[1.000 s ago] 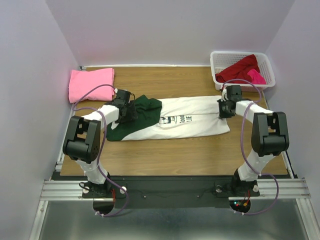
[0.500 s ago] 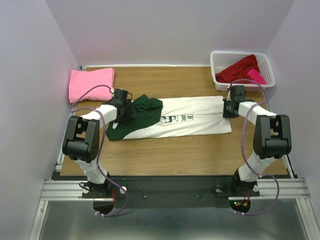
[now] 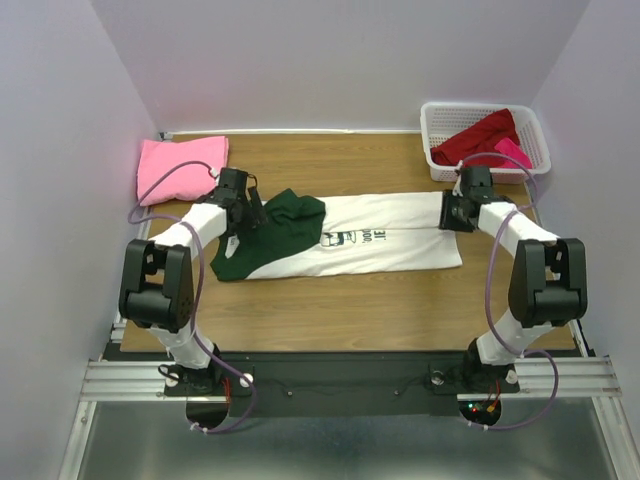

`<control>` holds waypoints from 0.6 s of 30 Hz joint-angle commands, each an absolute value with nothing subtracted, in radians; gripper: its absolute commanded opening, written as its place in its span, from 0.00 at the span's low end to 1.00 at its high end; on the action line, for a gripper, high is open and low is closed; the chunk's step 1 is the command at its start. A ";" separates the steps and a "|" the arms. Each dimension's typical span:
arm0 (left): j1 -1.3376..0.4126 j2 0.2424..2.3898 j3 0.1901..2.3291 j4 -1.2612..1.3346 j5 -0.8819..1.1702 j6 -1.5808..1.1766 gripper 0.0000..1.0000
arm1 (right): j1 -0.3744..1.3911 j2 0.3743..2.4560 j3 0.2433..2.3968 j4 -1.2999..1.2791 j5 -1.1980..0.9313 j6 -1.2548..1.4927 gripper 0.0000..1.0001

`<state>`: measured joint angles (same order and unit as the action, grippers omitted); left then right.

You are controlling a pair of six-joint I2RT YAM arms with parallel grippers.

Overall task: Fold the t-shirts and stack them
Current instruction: Fold the tshirt

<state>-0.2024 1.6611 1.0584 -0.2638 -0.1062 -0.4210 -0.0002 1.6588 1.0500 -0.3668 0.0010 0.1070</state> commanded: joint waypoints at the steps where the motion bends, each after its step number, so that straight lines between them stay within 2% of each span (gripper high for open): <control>1: -0.202 1.516 1.144 -0.314 -0.115 -0.426 0.91 | 0.153 1.563 1.166 -0.350 -0.100 0.187 0.48; 4: -0.202 1.451 1.106 -0.322 -0.101 -0.448 0.92 | 0.256 1.592 1.245 -0.347 -0.162 0.251 0.51; 8: -0.202 1.373 0.994 -0.318 -0.115 -0.471 0.92 | 0.429 1.729 1.341 -0.322 -0.224 0.388 0.52; 11: -0.199 1.329 0.911 -0.313 -0.130 -0.480 0.90 | 0.521 1.804 1.419 -0.298 -0.222 0.435 0.52; 18: -0.178 1.304 0.808 -0.295 -0.137 -0.480 0.87 | 0.620 1.988 1.506 -0.233 -0.247 0.548 0.52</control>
